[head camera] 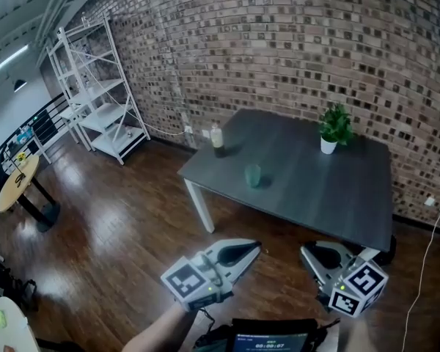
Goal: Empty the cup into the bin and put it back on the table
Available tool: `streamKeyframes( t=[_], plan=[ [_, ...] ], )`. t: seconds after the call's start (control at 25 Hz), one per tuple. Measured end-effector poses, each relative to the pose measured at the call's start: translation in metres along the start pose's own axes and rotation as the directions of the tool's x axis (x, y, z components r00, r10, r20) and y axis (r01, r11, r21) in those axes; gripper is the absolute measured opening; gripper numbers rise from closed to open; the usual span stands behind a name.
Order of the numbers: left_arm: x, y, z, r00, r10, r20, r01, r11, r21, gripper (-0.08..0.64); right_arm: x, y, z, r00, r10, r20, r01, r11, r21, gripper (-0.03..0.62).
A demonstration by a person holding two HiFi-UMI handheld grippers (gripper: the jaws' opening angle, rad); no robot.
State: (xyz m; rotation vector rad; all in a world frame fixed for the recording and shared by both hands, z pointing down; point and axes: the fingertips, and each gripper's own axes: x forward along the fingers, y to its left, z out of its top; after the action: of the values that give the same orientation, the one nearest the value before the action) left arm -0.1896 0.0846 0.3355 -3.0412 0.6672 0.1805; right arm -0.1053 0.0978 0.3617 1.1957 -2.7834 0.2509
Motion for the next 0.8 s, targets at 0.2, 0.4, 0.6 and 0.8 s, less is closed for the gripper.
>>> streamKeyframes(
  t=[0.2,0.4,0.6,0.8],
  plan=[
    [0.011,0.022,-0.001,1.000,-0.011,0.007,0.012,1.000,-0.009,-0.009,0.021,-0.012,0.006,1.000,0.003,-0.003,-0.003,1.000,-0.015,0.005],
    [0.023,0.050,-0.003,0.998,-0.052,0.017,0.053,0.998,-0.021,-0.009,0.044,-0.034,0.014,0.999,-0.036,-0.005,0.036,0.999,-0.024,0.005],
    [0.031,0.092,0.008,0.996,-0.079,0.032,0.080,0.997,-0.018,-0.009,0.080,-0.048,0.034,0.999,-0.053,0.002,0.053,0.998,-0.042,0.005],
    [0.029,0.130,0.008,0.995,-0.099,0.034,0.099,0.995,-0.019,-0.009,0.118,-0.060,0.046,0.998,-0.065,0.016,0.066,0.996,-0.054,0.005]
  ],
)
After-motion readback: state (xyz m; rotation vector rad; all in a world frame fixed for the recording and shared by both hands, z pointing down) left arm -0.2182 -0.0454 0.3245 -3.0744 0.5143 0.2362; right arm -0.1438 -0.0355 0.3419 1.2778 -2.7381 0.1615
